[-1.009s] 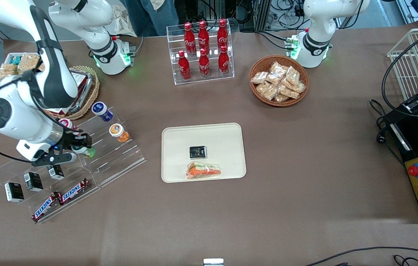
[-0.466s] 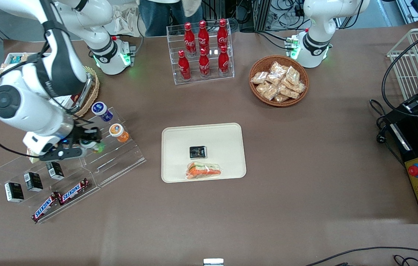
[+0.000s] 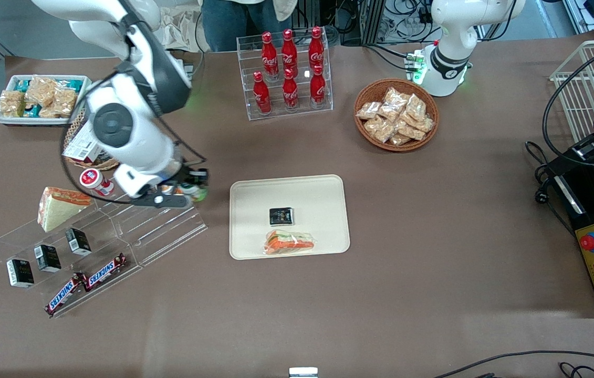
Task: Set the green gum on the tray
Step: 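Carry the gum bottle over the cream tray beside the tissue pack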
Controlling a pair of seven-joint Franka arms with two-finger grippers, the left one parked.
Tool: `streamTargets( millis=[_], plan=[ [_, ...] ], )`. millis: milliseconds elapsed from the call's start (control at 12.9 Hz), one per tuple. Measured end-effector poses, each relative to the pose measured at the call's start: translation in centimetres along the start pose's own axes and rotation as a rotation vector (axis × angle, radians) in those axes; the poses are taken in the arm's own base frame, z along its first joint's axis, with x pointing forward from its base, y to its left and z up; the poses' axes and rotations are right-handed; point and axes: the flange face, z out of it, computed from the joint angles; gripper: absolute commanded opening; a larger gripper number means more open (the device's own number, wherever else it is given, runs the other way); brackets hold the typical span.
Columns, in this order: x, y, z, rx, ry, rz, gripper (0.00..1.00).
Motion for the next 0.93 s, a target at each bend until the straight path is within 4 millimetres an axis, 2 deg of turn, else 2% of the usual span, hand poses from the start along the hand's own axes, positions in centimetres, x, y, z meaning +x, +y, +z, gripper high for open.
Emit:
streamTargets(
  millis=[155,310,543,776,931],
  plan=[
    [-0.5,-2.7,3.2,0.001,-0.023,0.021,0.42],
    [-0.4,-4.2,6.5,-0.002,-0.05,0.03,0.42],
    [0.6,-4.8,10.8,0.006,-0.075,0.038,0.42],
    [0.8,-6.4,15.0,0.029,-0.078,0.026,0.42],
    [0.7,-7.0,16.8,0.037,-0.08,0.021,0.42]
  ],
)
